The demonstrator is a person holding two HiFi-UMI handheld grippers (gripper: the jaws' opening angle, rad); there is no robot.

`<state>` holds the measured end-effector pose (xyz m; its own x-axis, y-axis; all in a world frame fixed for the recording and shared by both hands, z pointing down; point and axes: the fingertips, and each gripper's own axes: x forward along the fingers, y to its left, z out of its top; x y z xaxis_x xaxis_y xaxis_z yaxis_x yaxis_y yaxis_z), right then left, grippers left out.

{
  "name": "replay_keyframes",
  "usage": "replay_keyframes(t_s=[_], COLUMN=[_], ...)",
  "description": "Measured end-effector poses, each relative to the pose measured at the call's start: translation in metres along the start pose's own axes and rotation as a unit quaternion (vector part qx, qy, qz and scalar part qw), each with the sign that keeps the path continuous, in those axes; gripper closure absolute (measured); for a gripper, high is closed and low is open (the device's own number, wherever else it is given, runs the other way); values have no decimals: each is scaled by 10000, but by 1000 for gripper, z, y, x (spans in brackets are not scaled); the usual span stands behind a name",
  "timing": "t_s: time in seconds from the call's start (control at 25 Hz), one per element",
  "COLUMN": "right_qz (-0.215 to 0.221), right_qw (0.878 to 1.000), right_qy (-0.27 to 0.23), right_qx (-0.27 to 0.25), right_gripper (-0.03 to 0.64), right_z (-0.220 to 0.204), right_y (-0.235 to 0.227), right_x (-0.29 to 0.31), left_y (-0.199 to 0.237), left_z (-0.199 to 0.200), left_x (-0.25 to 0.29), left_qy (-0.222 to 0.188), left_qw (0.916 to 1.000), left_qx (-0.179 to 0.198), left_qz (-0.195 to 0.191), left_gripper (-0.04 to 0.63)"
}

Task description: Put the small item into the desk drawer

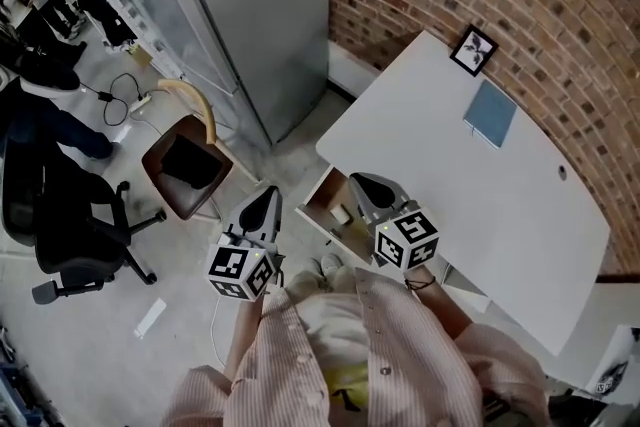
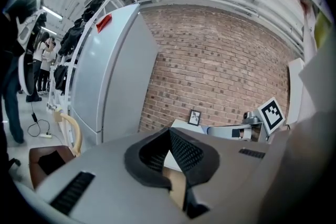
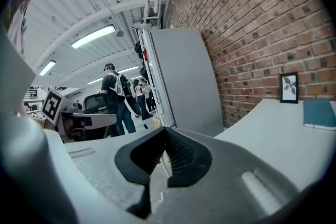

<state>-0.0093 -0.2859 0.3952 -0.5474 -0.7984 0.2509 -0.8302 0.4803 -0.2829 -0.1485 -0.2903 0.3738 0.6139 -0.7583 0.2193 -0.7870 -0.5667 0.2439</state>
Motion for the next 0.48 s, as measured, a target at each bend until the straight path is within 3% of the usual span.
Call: replay_keyframes(t_s=[0.48], right_qz=[-297], right_qw=[9981], right_qy=[-531], right_qx=[28], right_gripper=[611], right_z=[37], right_y=[-22], right_x=[-18], left_y=[22], left_z=[33], left_x=[-7], left_qy=[-386], left_qw=[9986], left_qx=[203], left_qz=[312], left_gripper=[597])
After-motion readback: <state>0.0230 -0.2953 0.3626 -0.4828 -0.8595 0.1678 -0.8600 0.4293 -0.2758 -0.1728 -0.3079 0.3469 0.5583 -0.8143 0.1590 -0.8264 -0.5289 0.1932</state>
